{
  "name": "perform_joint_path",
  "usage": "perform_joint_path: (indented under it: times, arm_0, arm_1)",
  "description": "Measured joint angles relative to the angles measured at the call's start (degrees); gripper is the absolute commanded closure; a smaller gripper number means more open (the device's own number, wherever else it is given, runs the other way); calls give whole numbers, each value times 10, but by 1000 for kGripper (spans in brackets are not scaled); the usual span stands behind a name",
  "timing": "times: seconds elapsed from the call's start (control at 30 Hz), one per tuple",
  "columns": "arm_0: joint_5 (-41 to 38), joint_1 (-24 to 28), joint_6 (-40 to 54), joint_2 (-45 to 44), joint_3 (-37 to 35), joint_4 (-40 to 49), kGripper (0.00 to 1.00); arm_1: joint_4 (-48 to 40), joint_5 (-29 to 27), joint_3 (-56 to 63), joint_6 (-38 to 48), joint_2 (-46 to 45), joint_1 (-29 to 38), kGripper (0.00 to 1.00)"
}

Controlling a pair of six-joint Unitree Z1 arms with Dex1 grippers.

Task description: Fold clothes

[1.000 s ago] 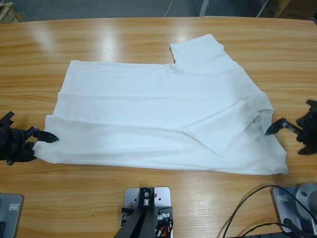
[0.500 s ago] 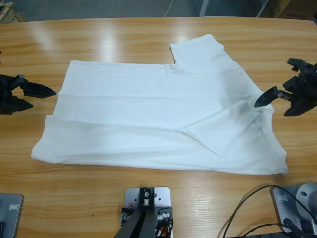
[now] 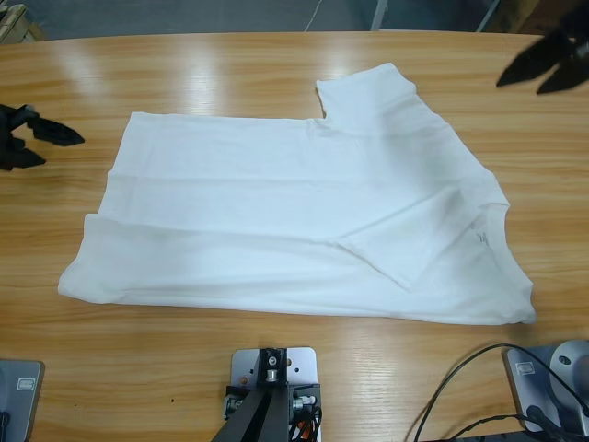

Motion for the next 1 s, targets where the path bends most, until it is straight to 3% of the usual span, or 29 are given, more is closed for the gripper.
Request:
perform_joint_path:
  times: [0.13,0.23,0.6,0.8,1.0]
  arm_0:
    - [-20,1,23,29,-44,0,224]
    - [-36,3,39,39,-65,0,257]
    - [-95,88,83,144,-107,-9,262]
    - [-165,105,93,213,-178,-10,262]
    - [-176,116,95,264,-198,-7,262]
  arm_1:
    - [1,76,-63,-17,54,-16,0]
    - [-9,99,-86,-23,90,-22,0]
    - [-15,108,-98,-25,145,-22,0]
    - [25,102,-160,-25,161,-22,0]
    - [42,85,-196,-25,197,-22,0]
